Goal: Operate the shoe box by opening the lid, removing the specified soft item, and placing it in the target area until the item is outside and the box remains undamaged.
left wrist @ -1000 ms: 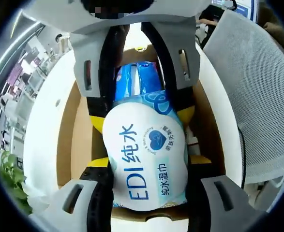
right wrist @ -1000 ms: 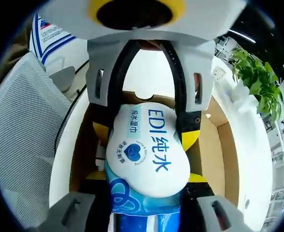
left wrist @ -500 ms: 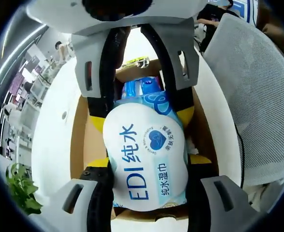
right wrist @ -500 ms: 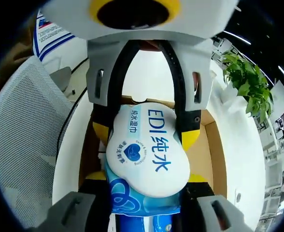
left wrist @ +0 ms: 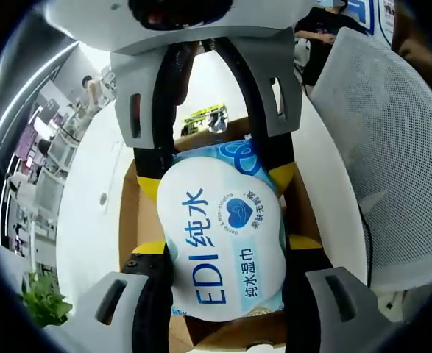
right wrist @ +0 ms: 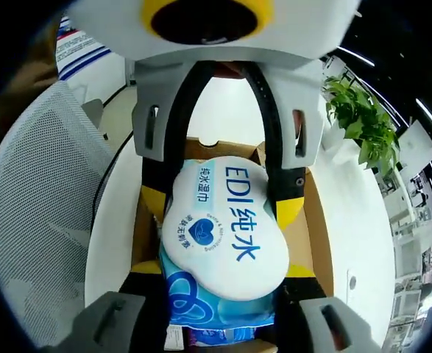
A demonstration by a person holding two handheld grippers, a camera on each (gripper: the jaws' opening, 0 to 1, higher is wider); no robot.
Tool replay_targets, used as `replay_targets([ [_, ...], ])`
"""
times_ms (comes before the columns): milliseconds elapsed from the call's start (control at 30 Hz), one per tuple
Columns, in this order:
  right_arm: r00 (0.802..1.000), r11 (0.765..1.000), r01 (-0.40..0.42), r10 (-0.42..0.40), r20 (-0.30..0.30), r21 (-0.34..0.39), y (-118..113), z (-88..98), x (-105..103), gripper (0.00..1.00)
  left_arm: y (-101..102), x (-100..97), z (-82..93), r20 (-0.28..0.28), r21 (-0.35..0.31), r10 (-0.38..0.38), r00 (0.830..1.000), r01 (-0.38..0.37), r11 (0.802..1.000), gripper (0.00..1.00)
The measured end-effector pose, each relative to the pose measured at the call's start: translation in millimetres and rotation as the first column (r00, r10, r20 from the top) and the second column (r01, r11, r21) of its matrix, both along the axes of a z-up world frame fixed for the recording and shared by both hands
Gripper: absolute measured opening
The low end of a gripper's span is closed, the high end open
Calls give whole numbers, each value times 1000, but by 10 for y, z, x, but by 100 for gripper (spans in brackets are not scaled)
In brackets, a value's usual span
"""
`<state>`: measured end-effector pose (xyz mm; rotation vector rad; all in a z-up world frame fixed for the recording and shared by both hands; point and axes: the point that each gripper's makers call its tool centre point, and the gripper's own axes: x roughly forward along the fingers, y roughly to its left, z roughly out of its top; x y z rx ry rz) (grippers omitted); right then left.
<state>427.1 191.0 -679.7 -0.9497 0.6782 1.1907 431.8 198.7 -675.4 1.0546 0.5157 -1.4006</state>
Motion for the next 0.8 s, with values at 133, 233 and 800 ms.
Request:
replay_targets([
  [133, 1000, 1000, 15, -15, 6, -3, -115, 27, -31, 54, -101, -31, 27, 6, -1, -15, 1000, 15, 1000, 59],
  [233, 1000, 1000, 28, -28, 14, -5, -184, 53, -39, 54, -183, -41, 56, 13, -5, -28, 1000, 28, 1000, 59],
  [800, 993, 994, 112, -112, 33, -7, -669, 148, -162, 54, -668, -161, 155, 32, -7, -112, 993, 112, 994, 59],
])
